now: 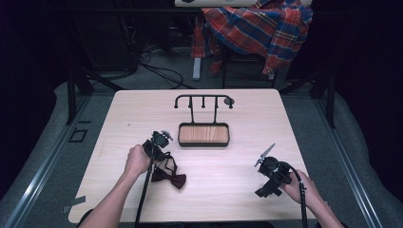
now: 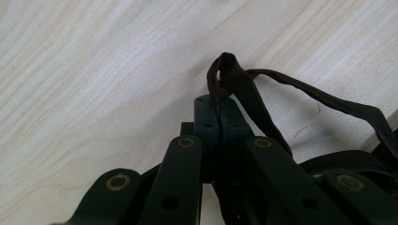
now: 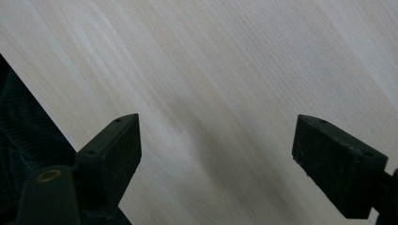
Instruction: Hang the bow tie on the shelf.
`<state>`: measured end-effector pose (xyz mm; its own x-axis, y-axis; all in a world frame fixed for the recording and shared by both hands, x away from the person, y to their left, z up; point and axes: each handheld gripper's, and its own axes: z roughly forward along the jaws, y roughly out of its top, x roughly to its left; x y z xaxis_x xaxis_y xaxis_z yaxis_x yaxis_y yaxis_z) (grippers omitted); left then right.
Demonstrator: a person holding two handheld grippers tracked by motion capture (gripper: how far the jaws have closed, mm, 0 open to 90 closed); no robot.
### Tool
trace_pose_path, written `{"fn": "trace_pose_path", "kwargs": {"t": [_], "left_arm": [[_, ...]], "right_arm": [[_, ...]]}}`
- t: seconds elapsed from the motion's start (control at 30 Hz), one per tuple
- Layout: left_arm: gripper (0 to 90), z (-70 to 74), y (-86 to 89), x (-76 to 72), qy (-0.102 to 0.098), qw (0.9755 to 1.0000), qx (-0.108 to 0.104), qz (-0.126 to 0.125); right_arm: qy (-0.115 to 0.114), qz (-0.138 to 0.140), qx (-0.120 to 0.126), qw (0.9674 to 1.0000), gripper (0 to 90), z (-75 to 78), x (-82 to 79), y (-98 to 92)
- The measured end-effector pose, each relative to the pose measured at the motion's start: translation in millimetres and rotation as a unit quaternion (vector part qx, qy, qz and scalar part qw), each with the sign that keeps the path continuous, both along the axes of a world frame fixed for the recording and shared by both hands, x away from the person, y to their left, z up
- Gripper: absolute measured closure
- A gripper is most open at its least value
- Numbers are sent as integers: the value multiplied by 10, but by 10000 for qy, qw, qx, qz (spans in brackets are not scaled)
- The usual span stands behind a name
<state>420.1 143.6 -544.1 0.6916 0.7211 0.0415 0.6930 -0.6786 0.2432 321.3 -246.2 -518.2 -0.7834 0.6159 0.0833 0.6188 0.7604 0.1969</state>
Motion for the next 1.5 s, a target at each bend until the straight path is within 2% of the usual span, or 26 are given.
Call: {"fn": "trace_pose_path", "kwargs": {"t": [0.1, 0.23, 0.3, 0.33, 0.37, 0.4, 0.53, 0.63, 0.67, 0.73, 0.8, 0.87, 0.9, 1.07, 1.13, 1.23, 1.27, 1.5], "left_arm": [[887, 13, 20, -2, -20, 10000, -43, -5], [887, 64, 47, -5, -118, 9999, -86, 7], [887, 111, 60, -7, -228, 9997, -125, 9], [887, 139, 65, -14, -351, 9993, -158, 22], [887, 176, 75, -17, -473, 9987, -211, 33], [887, 206, 85, -23, -547, 9981, -266, 47], [887, 265, 92, -57, -774, 9963, -358, 57], [887, 301, 96, -71, -819, 9960, -360, 30], [887, 342, 105, -96, -953, 9945, -439, 75], [888, 365, 114, -106, -1018, 9938, -434, 64], [888, 422, 136, -143, -1140, 9922, -504, 77], [888, 439, 141, -155, -1162, 9919, -512, 67], [888, 452, 144, -165, -1190, 9915, -521, 61], [888, 500, 142, -186, -1150, 9919, -535, 38], [888, 533, 133, -201, -1198, 9914, -528, 9], [888, 564, 127, -211, -1256, 9906, -544, -9], [888, 595, 123, -223, -1338, 9895, -555, -11], [888, 657, 131, -264, -1393, 9884, -610, -64]], "right_arm": [[-23, -38, 59, 10000, 160, -20, -3, 5], [10, -26, -46, 10000, 160, -27, -10, -1], [-1, -43, 11, 10000, 160, -26, -17, -12], [-3, -46, -9, 10000, 160, -22, -19, -15], [-9, -107, 70, 9999, 160, -32, -27, -19], [-26, -67, -22, 10000, 160, -18, -23, -21], [-75, -30, 67, 9999, 160, -14, -28, -9], [-70, -5, 5, 10000, 160, -9, -32, -14], [-116, -66, 82, 9999, 160, -15, -41, -25], [-121, -48, 30, 9999, 160, 0, -40, -28], [-143, -116, 142, 9997, 159, -1, -52, -37], [-152, -103, 112, 9998, 159, 2, -51, -39], [-156, -25, -34, 9999, 160, 21, -43, -41], [-173, -121, 110, 9997, 160, 9, -54, -34], [-179, -55, 41, 9998, 159, 17, -41, -30], [-146, -42, 81, 9999, 160, 5, -42, -27], [-140, -38, 85, 9999, 159, 3, -44, -28], [-147, -37, 74, 9999, 159, 4, -43, -24]]}}
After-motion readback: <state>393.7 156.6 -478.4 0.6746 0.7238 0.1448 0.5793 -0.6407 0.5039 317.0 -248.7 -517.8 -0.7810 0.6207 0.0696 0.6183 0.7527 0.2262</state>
